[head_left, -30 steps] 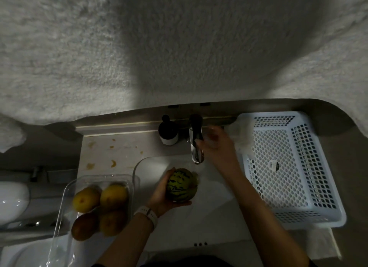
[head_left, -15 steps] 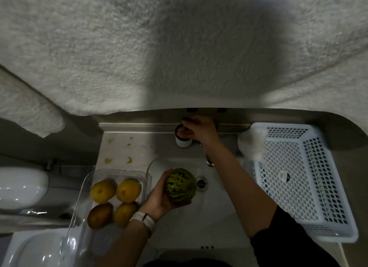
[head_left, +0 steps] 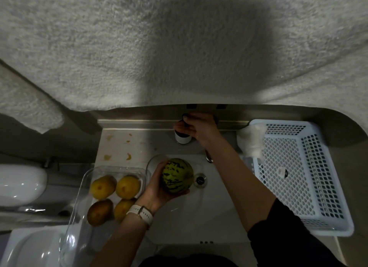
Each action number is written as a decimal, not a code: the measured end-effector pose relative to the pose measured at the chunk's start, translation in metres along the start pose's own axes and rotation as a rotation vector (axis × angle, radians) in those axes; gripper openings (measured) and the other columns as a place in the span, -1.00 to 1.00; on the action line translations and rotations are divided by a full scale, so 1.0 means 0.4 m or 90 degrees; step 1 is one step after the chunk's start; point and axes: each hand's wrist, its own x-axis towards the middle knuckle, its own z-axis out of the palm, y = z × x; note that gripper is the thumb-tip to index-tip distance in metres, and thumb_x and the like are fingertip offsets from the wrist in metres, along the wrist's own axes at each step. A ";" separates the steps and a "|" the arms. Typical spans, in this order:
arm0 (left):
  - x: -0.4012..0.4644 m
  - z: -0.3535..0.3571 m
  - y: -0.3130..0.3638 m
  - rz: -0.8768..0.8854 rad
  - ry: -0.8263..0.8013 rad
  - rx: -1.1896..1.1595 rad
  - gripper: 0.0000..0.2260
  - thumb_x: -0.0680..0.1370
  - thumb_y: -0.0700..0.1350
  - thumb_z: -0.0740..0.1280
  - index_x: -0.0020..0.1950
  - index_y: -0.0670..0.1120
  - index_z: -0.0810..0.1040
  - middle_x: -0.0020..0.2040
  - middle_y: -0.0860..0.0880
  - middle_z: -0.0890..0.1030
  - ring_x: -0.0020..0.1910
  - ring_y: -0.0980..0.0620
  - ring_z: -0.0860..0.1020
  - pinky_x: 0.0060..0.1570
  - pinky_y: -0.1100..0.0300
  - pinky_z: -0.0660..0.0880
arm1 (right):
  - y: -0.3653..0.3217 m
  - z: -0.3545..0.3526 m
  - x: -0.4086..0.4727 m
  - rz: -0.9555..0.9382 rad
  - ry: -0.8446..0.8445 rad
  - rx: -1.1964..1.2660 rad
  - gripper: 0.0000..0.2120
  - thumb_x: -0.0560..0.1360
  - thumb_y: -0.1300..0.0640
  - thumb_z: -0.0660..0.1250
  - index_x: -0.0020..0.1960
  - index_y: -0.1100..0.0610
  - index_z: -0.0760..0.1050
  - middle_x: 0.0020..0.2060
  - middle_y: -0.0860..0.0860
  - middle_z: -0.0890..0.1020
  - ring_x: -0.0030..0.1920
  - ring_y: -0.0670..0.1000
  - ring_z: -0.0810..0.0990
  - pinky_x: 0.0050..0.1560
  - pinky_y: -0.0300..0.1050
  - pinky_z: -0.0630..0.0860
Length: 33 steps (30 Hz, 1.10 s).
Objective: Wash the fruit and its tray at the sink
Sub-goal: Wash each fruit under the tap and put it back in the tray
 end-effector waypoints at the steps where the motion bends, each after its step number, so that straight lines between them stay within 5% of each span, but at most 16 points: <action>1: -0.001 0.000 0.000 0.003 -0.004 -0.001 -0.56 0.37 0.20 0.33 -0.01 -0.09 0.73 0.11 -0.23 0.66 0.01 -0.25 0.66 0.01 -0.22 0.56 | 0.001 0.000 -0.001 -0.008 0.013 0.007 -0.76 0.61 0.38 0.15 0.24 0.46 0.39 -0.28 0.24 0.59 -0.43 0.01 0.64 -0.21 -0.13 0.63; 9: -0.015 0.012 0.015 0.007 0.001 -0.016 -0.49 0.37 0.21 0.34 0.14 -0.11 0.65 0.14 -0.24 0.64 0.07 -0.28 0.63 -0.04 -0.21 0.57 | 0.022 -0.001 0.011 -0.046 0.023 -0.018 -0.73 0.60 0.36 0.18 0.22 0.54 0.40 -0.12 0.33 0.57 -0.48 -0.05 0.63 -0.05 -0.02 0.62; 12: -0.017 0.012 0.020 0.005 0.001 -0.028 -0.43 0.38 0.23 0.33 0.25 -0.10 0.58 0.19 -0.23 0.62 0.19 -0.28 0.56 -0.02 -0.20 0.56 | 0.032 0.002 0.024 -0.080 0.095 -0.098 -0.76 0.57 0.33 0.27 0.12 0.52 0.49 -0.01 0.39 0.59 -0.20 0.18 0.69 0.02 0.03 0.62; 17: -0.019 0.001 0.026 0.013 -0.038 -0.043 -0.44 0.50 0.24 0.28 0.36 -0.11 0.51 0.29 -0.24 0.56 0.29 -0.31 0.50 0.06 -0.22 0.54 | 0.028 -0.005 0.028 -0.082 0.098 -0.178 -0.82 0.57 0.24 0.31 -0.16 0.33 0.55 -0.56 0.12 0.58 -0.60 -0.03 0.57 -0.47 -0.19 0.59; 21: -0.025 0.003 0.028 0.041 -0.033 -0.020 -0.44 0.48 0.22 0.30 0.33 -0.12 0.53 0.30 -0.24 0.55 0.29 -0.29 0.50 0.13 -0.20 0.52 | 0.034 -0.001 -0.019 -0.225 0.111 -0.240 -0.84 0.58 0.23 0.28 -0.13 0.29 0.53 -0.60 0.04 0.57 -0.58 0.00 0.58 -0.53 -0.19 0.55; 24: -0.032 0.020 0.025 0.089 -0.009 0.056 -0.50 0.50 0.25 0.25 0.23 -0.08 0.62 0.24 -0.20 0.60 0.22 -0.20 0.57 0.12 -0.13 0.53 | 0.085 0.007 -0.103 -0.358 0.150 -0.312 -0.82 0.61 0.17 0.24 0.01 0.27 0.55 -0.38 0.10 0.65 -0.37 0.06 0.65 -0.30 -0.03 0.62; 27: -0.045 0.031 0.014 0.137 0.050 0.160 -0.62 0.59 0.21 0.14 0.13 0.03 0.62 0.09 -0.04 0.69 0.03 0.03 0.67 -0.05 0.08 0.60 | 0.203 0.004 -0.203 -0.418 0.031 -0.583 -0.69 0.63 0.06 0.12 0.25 0.15 0.52 0.09 0.14 0.63 0.11 0.10 0.60 0.13 -0.01 0.50; 29: -0.047 0.021 -0.008 0.195 0.078 0.249 -0.73 0.68 0.06 0.05 0.18 0.08 0.52 0.11 0.08 0.62 -0.05 0.24 0.64 -0.13 0.32 0.57 | 0.283 0.006 -0.246 -0.404 -0.066 -0.730 -0.56 0.65 0.03 0.07 0.50 0.10 0.25 0.48 0.06 0.31 0.49 0.03 0.25 0.48 -0.13 0.18; 31: -0.054 0.025 -0.029 0.252 0.062 0.281 -0.70 0.70 -0.16 -0.01 0.37 0.03 0.34 0.27 0.14 0.48 0.10 0.33 0.53 0.02 0.46 0.47 | 0.329 0.009 -0.259 -0.435 -0.058 -0.789 -0.49 0.66 0.03 0.06 0.55 0.08 -0.03 0.54 -0.05 -0.03 0.55 -0.05 -0.10 0.51 -0.18 -0.14; 33: -0.057 0.045 -0.042 0.314 0.071 0.352 -0.71 0.69 -0.22 0.04 0.29 0.06 0.41 0.18 0.22 0.56 0.10 0.30 0.55 0.01 0.45 0.46 | 0.333 -0.002 -0.245 -0.417 -0.013 -0.798 -0.48 0.67 0.03 0.04 0.56 0.10 -0.05 0.51 -0.07 -0.09 0.53 -0.08 -0.16 0.49 -0.21 -0.21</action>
